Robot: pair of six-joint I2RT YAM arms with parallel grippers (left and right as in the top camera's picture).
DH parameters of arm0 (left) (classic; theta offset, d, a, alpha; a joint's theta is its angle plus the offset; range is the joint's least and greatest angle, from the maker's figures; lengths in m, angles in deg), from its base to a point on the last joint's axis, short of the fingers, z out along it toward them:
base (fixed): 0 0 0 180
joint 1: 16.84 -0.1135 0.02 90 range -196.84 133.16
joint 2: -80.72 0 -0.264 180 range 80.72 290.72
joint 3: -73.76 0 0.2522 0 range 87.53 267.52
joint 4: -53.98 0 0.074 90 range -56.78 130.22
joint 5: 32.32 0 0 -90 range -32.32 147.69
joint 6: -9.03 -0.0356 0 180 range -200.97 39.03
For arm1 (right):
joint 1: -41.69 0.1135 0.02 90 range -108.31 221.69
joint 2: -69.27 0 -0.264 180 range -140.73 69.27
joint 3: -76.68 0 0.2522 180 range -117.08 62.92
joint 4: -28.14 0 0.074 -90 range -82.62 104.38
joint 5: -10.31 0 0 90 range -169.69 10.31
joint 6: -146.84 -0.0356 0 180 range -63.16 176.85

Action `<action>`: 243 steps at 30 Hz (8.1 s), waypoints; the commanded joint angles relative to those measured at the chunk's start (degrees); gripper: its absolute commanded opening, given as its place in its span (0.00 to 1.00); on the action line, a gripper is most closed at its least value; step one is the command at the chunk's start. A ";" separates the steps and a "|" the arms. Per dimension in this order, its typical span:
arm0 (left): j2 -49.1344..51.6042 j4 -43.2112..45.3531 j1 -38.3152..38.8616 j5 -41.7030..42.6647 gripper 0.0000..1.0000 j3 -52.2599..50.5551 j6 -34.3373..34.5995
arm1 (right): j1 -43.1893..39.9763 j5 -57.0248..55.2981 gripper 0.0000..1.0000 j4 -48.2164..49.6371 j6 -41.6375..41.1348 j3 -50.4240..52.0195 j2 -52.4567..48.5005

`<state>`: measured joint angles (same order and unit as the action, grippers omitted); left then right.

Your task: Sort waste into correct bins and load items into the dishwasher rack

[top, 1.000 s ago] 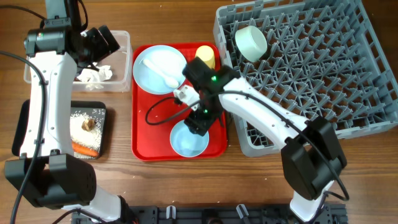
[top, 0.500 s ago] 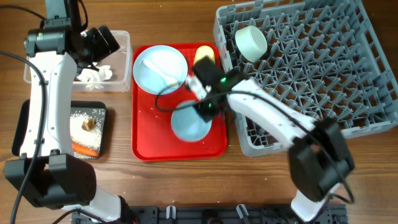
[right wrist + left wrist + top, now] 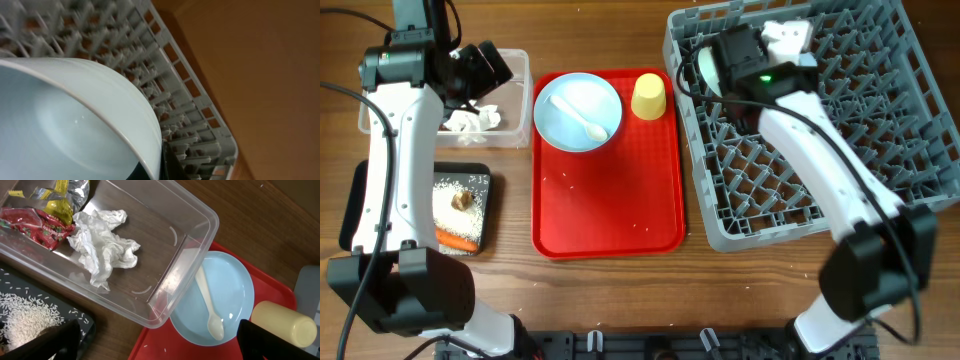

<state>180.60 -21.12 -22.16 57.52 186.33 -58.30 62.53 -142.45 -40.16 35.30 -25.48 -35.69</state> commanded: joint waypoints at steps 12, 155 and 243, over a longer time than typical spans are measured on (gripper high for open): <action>0.52 0.02 -0.15 -0.57 1.00 -0.28 0.50 | 3.58 6.21 0.04 -6.60 -6.88 0.79 -7.45; 12.09 23.23 3.23 82.84 0.44 -0.13 0.96 | -5.75 107.80 0.79 29.07 7.87 1.70 3.15; -10.49 -6.23 -2.80 -3.08 1.00 -0.31 4.81 | 13.81 73.70 0.74 40.92 35.01 -3.80 -26.01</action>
<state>169.82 -26.98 -24.83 53.76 186.35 -53.84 76.06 -67.99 0.73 69.99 -27.88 -59.52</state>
